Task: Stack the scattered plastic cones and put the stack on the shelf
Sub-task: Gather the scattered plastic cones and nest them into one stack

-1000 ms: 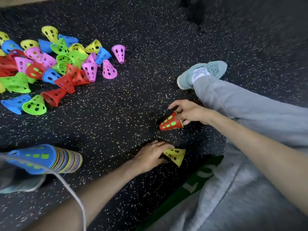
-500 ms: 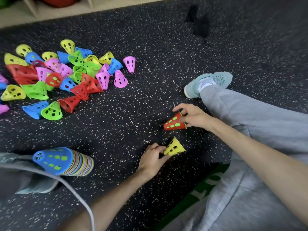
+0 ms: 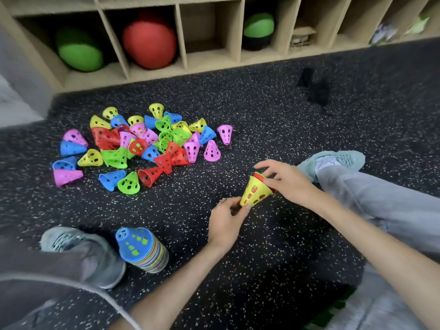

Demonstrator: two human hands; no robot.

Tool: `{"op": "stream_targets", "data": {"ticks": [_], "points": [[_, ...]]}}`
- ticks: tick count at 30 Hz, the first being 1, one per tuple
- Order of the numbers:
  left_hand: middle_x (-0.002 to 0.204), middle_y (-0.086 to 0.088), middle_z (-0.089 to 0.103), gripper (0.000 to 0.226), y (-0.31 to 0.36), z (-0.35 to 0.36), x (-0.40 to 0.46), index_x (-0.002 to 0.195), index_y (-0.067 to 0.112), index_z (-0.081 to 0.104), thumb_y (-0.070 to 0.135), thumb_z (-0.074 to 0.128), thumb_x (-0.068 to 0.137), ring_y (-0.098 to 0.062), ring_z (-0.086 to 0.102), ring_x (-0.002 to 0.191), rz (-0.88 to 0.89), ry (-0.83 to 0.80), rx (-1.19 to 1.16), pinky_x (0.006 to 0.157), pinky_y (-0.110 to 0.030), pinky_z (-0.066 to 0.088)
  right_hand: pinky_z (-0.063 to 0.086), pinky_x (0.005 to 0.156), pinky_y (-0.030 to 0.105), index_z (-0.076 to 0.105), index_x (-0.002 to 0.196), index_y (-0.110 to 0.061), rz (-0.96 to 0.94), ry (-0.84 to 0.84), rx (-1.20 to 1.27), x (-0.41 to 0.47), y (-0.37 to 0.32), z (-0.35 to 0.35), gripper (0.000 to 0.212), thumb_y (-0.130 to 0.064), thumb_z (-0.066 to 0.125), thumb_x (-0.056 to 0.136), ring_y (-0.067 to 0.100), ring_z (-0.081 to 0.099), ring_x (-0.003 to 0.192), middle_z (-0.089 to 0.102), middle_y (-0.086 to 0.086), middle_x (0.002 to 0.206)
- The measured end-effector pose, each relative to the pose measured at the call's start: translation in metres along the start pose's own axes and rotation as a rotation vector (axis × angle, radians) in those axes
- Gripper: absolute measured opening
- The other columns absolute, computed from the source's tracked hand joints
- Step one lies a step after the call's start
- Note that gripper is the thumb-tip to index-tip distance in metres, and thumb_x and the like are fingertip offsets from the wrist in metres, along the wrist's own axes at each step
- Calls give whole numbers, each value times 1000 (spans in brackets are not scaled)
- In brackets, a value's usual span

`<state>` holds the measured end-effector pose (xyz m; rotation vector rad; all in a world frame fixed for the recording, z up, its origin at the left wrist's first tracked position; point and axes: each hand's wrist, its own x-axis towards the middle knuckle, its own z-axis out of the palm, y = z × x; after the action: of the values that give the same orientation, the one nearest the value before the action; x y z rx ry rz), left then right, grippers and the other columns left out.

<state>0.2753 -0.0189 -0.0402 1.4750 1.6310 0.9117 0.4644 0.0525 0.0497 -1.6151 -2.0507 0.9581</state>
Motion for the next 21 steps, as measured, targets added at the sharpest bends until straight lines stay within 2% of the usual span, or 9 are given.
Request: {"op": "stream_targets", "data": {"ticks": [1, 5, 7, 9, 11, 13, 15, 18, 21], "points": [[95, 21, 70, 26, 5, -9, 2, 116, 28, 75, 41, 70, 94, 4, 65, 87, 6, -5, -6, 77, -21, 53, 47, 71, 22, 62, 124, -37, -25, 23, 19, 1, -6, 1, 36, -12, 60, 99, 0, 63, 79, 70, -14, 96], [84, 19, 72, 20, 25, -45, 17, 111, 28, 76, 39, 71, 94, 2, 65, 74, 49, -18, 33, 65, -19, 47, 44, 72, 14, 66, 119, -35, -114, 119, 121, 10, -35, -2, 32, -12, 60, 99, -7, 64, 82, 73, -16, 84], [84, 16, 73, 17, 38, -67, 28, 107, 28, 77, 38, 72, 94, 1, 66, 75, 70, -2, 53, 67, -21, 50, 52, 82, 25, 67, 114, -36, -149, 139, 176, 18, -52, -4, 30, -12, 63, 97, -1, 67, 90, 75, -14, 91], [79, 14, 72, 18, 52, -89, 38, 106, 24, 76, 36, 73, 93, 2, 64, 69, 106, 13, 73, 62, -19, 48, 54, 87, 32, 68, 112, -36, -171, 162, 231, 26, -69, -8, 30, -11, 63, 97, 7, 69, 94, 76, -10, 94], [73, 16, 67, 25, 61, -112, 48, 112, 19, 74, 35, 74, 93, 3, 61, 65, 136, 4, 113, 59, -20, 48, 54, 88, 33, 68, 117, -34, -192, 178, 272, 37, -86, -10, 32, -11, 64, 96, 9, 70, 94, 76, -9, 91], [76, 16, 61, 37, 67, -132, 61, 123, 15, 66, 37, 72, 94, -3, 60, 70, 126, -45, 180, 63, -24, 51, 54, 89, 36, 68, 120, -33, -218, 179, 279, 50, -99, -9, 34, -10, 65, 95, 12, 70, 95, 76, -7, 90], [84, 15, 57, 50, 69, -150, 76, 134, 17, 55, 40, 73, 93, -1, 56, 74, 111, -86, 232, 61, -17, 43, 54, 88, 32, 67, 121, -30, -248, 153, 286, 62, -112, -4, 36, -7, 65, 94, 12, 70, 93, 76, -4, 89], [94, 11, 59, 70, 73, -170, 94, 148, 31, 39, 42, 76, 89, -4, 60, 75, 149, -102, 233, 62, -16, 42, 48, 75, 12, 66, 121, -29, -294, 93, 302, 80, -130, 8, 39, -2, 64, 93, -3, 67, 81, 74, -5, 84], [98, 12, 54, 77, 72, -188, 109, 150, 44, 33, 40, 78, 87, -2, 56, 70, 148, -78, 202, 65, -16, 46, 47, 74, 13, 63, 125, -29, -304, 46, 315, 105, -142, 18, 43, -3, 65, 92, -4, 65, 77, 74, -6, 82]]}}
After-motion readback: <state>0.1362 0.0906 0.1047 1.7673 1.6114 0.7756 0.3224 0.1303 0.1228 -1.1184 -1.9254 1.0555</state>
